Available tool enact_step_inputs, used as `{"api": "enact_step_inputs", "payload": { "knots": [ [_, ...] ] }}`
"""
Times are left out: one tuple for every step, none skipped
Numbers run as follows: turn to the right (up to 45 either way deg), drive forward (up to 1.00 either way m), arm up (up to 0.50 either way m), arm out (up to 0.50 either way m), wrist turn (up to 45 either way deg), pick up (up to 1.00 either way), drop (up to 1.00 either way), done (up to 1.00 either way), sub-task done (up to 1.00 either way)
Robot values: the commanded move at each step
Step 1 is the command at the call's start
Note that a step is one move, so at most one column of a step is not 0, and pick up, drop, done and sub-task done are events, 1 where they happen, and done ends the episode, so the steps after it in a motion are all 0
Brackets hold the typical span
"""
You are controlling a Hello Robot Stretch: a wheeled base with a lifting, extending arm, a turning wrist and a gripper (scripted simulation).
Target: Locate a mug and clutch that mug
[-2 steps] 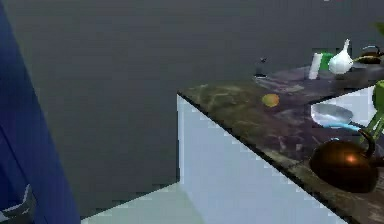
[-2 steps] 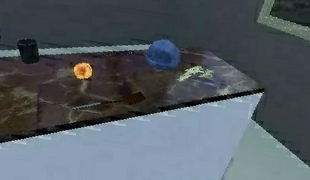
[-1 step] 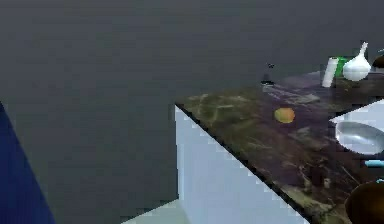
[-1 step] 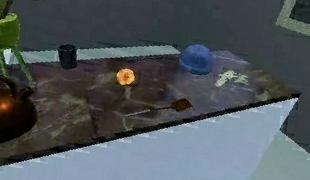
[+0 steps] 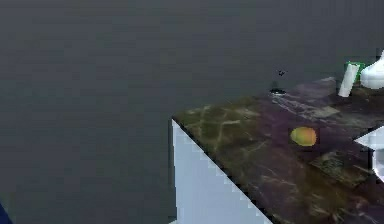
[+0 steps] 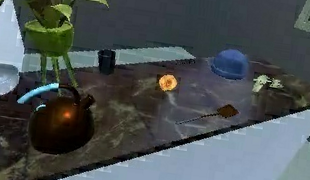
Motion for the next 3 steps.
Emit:
{"api": "enact_step_inputs", "payload": {
  "knots": [
    [-45.0,0.0,0.0,0.0,0.0,0.0,0.0,0.0,0.0],
    [-45.0,0.0,0.0,0.0,0.0,0.0,0.0,0.0,0.0],
    [-45.0,0.0,0.0,0.0,0.0,0.0,0.0,0.0,0.0]
  ]
}}
